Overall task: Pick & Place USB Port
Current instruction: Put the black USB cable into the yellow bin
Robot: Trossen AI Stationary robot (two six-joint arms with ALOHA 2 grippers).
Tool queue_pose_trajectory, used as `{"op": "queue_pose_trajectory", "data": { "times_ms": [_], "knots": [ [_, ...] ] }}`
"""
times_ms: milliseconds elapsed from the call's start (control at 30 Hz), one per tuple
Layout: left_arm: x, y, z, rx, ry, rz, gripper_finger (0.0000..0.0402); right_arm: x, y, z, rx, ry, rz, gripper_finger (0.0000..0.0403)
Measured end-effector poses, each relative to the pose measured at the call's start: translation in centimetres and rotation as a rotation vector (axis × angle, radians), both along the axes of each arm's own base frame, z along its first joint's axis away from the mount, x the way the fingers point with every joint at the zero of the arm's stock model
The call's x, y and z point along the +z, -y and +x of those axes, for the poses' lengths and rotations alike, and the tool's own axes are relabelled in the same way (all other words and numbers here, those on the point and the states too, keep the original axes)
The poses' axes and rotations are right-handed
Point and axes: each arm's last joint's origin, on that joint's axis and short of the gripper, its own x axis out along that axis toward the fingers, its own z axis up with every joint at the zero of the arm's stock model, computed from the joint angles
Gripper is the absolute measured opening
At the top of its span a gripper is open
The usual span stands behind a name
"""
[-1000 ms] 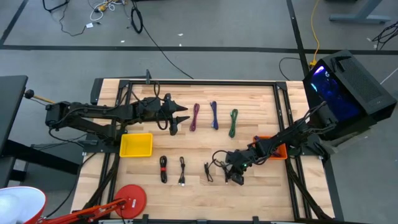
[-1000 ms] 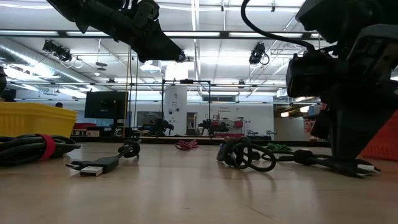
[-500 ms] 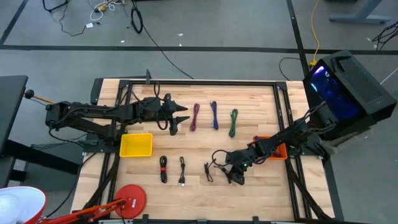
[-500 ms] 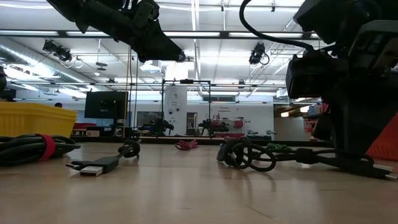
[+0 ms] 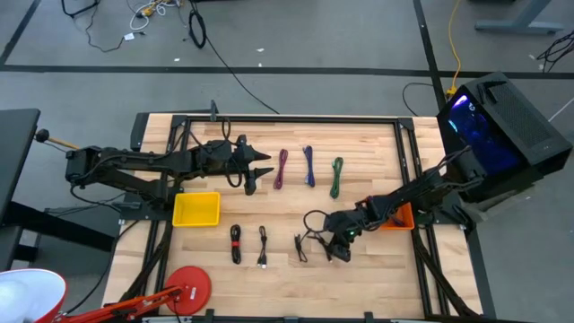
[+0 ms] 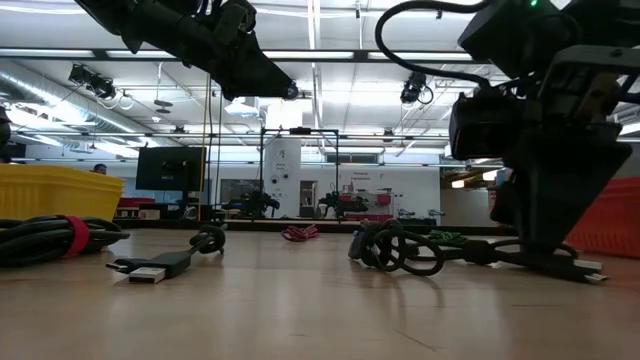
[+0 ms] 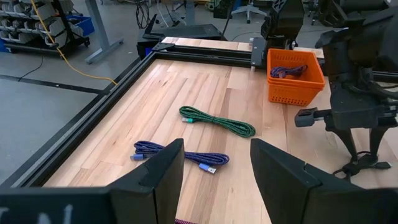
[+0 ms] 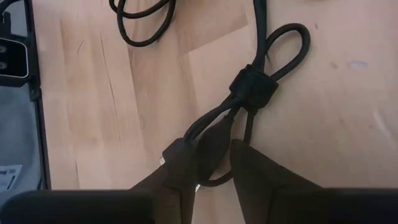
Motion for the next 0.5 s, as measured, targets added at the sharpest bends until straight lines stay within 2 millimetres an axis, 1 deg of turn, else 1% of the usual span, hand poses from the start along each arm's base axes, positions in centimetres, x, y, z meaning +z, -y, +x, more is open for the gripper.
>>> {"op": "queue_pose_trajectory", "data": {
  "times_ms": [500],
  "knots": [
    [-0.1, 0.0, 0.0, 0.002, -0.010, -0.008, 0.0190, 0.0, 1.8, 0.4, 0.008, -0.004, 0.036, 0.0102]
  ]
}}
